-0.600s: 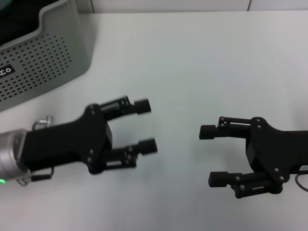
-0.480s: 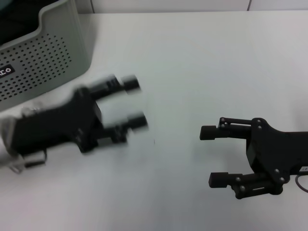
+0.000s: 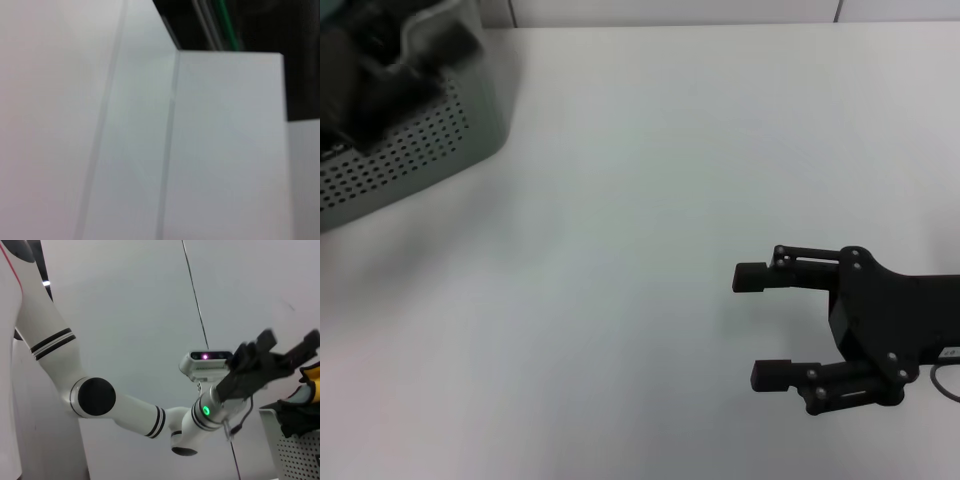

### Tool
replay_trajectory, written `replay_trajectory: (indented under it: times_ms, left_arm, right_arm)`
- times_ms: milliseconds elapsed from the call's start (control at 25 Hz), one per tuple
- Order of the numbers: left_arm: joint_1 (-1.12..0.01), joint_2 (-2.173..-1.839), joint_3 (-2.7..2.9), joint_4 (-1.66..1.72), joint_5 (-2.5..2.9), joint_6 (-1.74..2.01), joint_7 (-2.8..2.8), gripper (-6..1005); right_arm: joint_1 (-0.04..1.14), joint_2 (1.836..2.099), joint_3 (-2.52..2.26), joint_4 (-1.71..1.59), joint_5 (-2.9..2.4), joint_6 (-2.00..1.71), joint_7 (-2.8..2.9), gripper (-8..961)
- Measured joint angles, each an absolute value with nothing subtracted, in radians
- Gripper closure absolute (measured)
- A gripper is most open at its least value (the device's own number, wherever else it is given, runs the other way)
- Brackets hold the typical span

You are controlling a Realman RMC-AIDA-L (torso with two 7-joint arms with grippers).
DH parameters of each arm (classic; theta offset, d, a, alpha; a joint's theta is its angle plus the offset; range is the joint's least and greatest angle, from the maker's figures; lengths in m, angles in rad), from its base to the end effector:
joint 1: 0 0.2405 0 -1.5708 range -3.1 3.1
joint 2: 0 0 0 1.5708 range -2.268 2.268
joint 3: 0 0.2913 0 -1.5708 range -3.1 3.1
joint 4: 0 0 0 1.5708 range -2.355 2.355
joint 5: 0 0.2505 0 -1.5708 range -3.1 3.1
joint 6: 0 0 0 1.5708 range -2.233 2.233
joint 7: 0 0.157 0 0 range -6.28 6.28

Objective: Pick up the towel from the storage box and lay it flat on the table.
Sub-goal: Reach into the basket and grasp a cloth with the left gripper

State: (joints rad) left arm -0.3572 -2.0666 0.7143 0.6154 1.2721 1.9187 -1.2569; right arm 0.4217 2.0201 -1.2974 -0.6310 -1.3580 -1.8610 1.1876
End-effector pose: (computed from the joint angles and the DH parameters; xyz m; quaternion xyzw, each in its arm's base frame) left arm -0.2895 0.3261 0.0552 -0.7962 -0.1047 -0.5638 0.1926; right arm 0.2459 0.3089 -0.0418 0.9099 -0.0528 -0.4073 0.0587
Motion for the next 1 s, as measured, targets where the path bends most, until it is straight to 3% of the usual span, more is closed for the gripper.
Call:
replay_trajectory:
  times_ms: [240, 640, 1000]
  left_arm:
    - [-0.365, -2.089, 0.564, 0.836, 1.264, 1.667, -1.475, 215]
    - [-0.369, -2.09, 0.552, 1.212, 1.372, 1.103, -1.646, 223]
    - [-0.321, -2.092, 0.553, 1.342, 1.658, 0.962, -1.665, 255]
  right_arm:
    - [0.432, 2.02, -1.307, -0.629, -1.36, -1.854, 1.186, 159]
    - [0.456, 2.023, -1.324, -0.608, -1.367, -1.826, 1.184, 159]
    - [0.472, 2.023, -1.323, -0.607, -1.362, -1.797, 1.183, 160]
